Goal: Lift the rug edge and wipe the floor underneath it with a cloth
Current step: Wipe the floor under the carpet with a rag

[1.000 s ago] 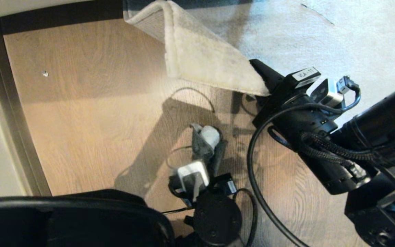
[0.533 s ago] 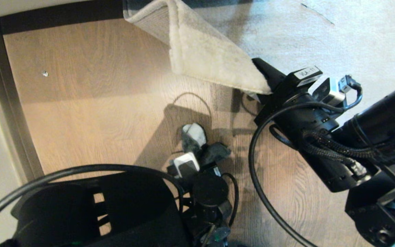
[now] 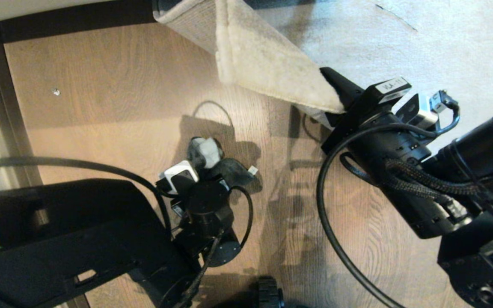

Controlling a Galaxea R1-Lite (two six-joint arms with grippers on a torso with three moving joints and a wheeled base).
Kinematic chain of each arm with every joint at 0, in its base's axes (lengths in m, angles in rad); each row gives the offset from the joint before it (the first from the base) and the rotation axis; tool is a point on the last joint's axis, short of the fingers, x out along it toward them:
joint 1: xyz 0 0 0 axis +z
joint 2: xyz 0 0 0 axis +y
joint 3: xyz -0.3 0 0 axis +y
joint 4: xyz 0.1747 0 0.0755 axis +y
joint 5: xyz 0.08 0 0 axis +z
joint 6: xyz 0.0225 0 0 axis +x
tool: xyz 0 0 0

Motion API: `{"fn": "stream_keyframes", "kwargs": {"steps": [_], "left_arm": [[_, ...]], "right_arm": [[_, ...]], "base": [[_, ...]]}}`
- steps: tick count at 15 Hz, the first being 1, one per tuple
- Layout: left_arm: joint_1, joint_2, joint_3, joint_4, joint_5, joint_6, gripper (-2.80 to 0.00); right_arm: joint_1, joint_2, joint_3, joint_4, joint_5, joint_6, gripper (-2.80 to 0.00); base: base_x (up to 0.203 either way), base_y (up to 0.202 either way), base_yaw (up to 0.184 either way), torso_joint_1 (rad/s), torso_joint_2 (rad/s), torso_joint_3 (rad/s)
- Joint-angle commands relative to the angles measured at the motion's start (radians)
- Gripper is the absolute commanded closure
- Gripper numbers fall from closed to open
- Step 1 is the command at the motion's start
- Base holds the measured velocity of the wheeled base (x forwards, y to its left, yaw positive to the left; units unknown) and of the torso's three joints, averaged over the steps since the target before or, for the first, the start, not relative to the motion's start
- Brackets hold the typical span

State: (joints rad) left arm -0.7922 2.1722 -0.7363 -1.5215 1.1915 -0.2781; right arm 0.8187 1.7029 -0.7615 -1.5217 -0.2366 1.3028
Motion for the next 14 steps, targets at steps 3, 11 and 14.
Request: {"fn": "stream_keyframes", "kwargs": {"steps": [3, 11, 14], "left_arm": [[0.005, -0.249, 0.232, -0.049, 0.001, 0.017, 0.0], [0.002, -0.747, 0.708, -0.047, -0.099, 0.175, 0.0], [0.001, -0.951, 0.729, 0.035, -0.13, 0.297, 0.0]], "right_arm": [[0.002, -0.019, 0.008, -0.044, 0.0, 0.007, 0.0], [0.003, -0.031, 0.013, -0.044, 0.02, -0.013, 0.0], [0.003, -0.031, 0.013, -0.044, 0.02, -0.014, 0.0]], "base": [[0.0, 0.0, 0.0, 0.0, 0.0, 0.0], [0.0, 0.0, 0.0, 0.0, 0.0, 0.0], [0.0, 0.0, 0.0, 0.0, 0.0, 0.0]]}}
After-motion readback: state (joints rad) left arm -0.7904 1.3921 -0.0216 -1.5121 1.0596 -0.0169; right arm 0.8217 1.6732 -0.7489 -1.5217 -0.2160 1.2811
